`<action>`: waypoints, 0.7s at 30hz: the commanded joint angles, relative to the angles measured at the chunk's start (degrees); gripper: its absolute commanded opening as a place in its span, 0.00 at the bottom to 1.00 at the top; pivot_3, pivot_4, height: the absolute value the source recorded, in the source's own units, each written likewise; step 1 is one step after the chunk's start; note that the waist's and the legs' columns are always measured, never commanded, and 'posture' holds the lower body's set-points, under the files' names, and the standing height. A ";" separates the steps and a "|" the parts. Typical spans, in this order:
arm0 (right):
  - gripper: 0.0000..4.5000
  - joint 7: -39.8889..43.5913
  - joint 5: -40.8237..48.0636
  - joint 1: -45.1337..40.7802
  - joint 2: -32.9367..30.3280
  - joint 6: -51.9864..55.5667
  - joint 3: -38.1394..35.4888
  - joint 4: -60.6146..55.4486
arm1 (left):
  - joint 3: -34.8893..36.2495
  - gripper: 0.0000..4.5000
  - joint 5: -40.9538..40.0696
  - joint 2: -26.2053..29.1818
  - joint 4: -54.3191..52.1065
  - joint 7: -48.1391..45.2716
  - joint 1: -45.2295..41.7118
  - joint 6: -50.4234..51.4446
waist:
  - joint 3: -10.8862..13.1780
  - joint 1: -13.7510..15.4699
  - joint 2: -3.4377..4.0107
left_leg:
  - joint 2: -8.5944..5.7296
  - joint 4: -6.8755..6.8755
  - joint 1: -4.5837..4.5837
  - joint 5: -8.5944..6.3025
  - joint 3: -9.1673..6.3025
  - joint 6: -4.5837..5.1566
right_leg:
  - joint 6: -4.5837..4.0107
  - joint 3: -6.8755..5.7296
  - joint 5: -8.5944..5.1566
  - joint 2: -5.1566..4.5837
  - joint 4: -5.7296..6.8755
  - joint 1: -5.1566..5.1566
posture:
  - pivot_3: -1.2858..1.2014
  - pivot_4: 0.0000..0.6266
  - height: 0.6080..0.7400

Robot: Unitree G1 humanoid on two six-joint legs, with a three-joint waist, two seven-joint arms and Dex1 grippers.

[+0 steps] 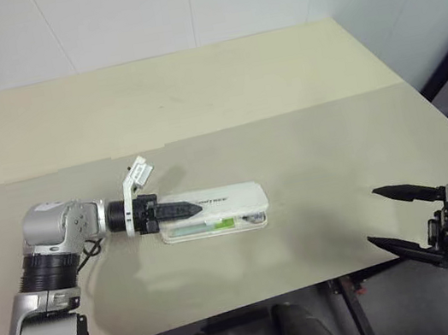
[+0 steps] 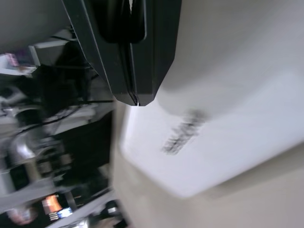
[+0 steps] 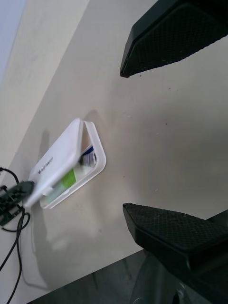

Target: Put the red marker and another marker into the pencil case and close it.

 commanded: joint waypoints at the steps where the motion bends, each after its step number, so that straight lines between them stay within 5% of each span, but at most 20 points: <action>1: 1.00 -0.80 -0.03 0.13 0.48 -1.29 -0.11 -1.34 | -1.85 0.00 0.77 0.63 -2.19 1.75 0.68 -0.82 | 0.00 0.02 0.00 | 0.00 0.02 -0.02 -0.01 0.00 0.00 | 0.00 0.00 0.00 0.00 -0.01 0.00 | 0.52 0.24 1.00; 13: 1.00 -2.58 -1.39 -0.44 1.14 -2.34 1.20 -1.01 | -9.31 0.00 3.34 3.06 -3.01 5.44 1.41 0.64 | -0.01 -0.14 0.02 | 0.00 0.04 0.11 -0.05 0.04 -0.01 | 0.00 0.05 -0.02 0.00 -0.03 0.09 | 0.52 0.24 1.00; 21: 1.00 -2.26 -2.25 -1.66 0.51 -3.14 2.21 0.39 | -3.35 0.00 1.14 3.03 -9.46 8.61 1.64 -0.69 | -0.01 -0.17 0.01 | 0.00 0.14 0.08 -0.06 0.06 -0.02 | -0.02 0.07 0.00 0.00 -0.05 0.09 | 0.52 0.24 1.00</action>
